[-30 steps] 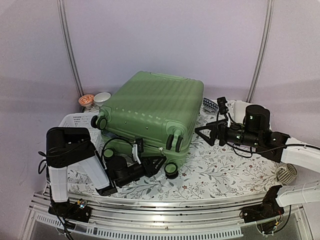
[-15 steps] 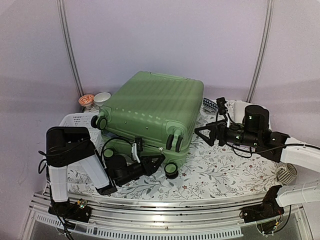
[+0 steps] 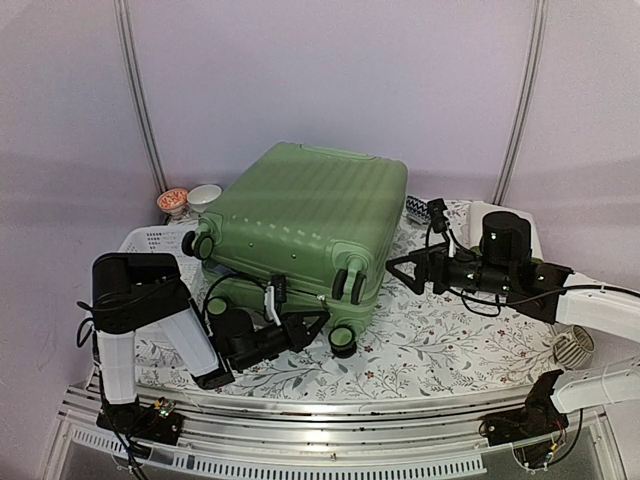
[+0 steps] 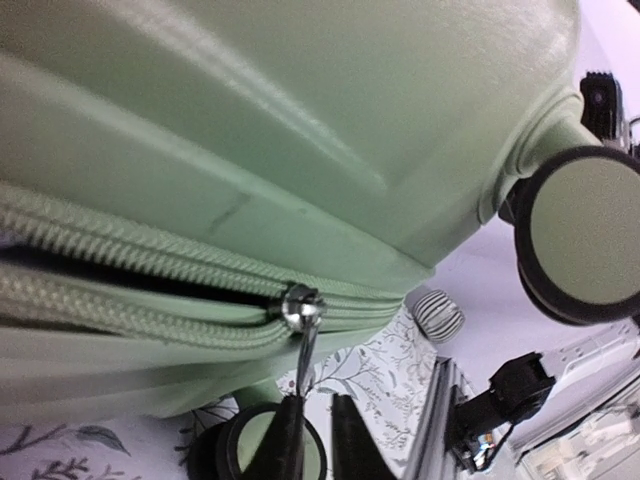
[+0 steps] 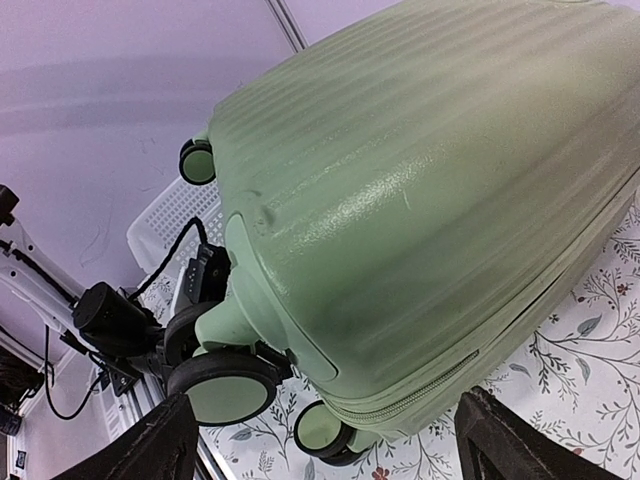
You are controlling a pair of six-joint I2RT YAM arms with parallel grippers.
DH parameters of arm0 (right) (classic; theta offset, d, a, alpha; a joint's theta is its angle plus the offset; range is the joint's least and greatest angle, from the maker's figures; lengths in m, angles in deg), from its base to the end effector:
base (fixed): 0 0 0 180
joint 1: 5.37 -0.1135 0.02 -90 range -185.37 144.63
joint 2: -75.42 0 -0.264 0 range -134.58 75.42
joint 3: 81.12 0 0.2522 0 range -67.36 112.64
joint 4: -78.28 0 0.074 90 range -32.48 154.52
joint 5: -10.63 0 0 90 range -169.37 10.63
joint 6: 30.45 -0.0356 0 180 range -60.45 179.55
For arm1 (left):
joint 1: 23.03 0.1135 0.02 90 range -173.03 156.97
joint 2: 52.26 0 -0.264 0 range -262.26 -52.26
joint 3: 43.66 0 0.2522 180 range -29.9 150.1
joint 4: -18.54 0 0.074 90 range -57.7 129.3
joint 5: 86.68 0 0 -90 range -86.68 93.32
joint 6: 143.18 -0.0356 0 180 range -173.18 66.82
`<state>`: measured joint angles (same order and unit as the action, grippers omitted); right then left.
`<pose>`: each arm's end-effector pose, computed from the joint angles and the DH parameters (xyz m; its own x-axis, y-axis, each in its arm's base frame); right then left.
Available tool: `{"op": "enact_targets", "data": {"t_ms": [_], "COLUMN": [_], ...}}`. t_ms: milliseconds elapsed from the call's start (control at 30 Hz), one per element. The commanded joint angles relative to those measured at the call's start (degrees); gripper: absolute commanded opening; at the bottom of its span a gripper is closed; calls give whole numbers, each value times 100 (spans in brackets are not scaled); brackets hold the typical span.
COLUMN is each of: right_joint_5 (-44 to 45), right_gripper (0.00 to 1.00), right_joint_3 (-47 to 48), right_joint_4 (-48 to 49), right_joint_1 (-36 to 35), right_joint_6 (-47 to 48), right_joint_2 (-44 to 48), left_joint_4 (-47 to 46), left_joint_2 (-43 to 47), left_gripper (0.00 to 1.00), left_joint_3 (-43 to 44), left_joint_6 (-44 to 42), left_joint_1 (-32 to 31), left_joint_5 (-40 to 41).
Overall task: Open, take out, and arrange the luggage
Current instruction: Grab the zipper of the luggage.
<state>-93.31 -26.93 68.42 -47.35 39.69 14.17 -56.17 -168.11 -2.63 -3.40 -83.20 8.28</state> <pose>0.1780 0.1717 0.2824 -0.4822 0.0096 -0.8760 -0.6982 0.5997 0.3910 0.1572 -0.2679 0.1075 -0.6277 -0.4346 -0.6458 0.5296 0.3697 -0.7635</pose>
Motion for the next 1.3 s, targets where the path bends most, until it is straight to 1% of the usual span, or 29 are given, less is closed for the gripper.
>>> {"op": "enact_targets", "data": {"t_ms": [0,33,167,300,367,500,567,733,967,1200,1267], "right_joint_5": [-73,-74,-74,-34,22,78,84,93,53,-2,-20], "right_gripper": [91,91,91,91,91,91,91,91,91,91,91], "right_joint_3": [75,81,94,130,127,68,35,-27,-4,-17,-23], "right_joint_4": [26,26,18,-12,9,120,177,290,348,393,407], "right_joint_1": [31,29,31,32,31,38,40,39,49,58,64], "right_joint_6": [25,26,34,93,104,97,79,52,70,70,70], "right_joint_2": [-45,-45,-36,-37,-36,-86,-117,-165,-250,-353,-384], "left_joint_4": [-977,-945,-988,-1068,-1117,-1139,-1114,-1052,-1173,-1173,-1181], "left_joint_2": [50,47,15,-50,-79,-79,-61,-104,-278,-289,-289], "left_gripper": [25,30,35,44,50,69,73,73,67,65,63], "left_joint_3": [44,34,-58,-113,-140,-175,-179,-94,88,121,114], "left_joint_6": [90,134,193,203,210,217,204,172,216,191,191], "left_joint_1": [101,102,101,102,112,140,152,171,219,231,242], "left_joint_5": [19,66,211,316,384,424,420,320,85,25,18]}}
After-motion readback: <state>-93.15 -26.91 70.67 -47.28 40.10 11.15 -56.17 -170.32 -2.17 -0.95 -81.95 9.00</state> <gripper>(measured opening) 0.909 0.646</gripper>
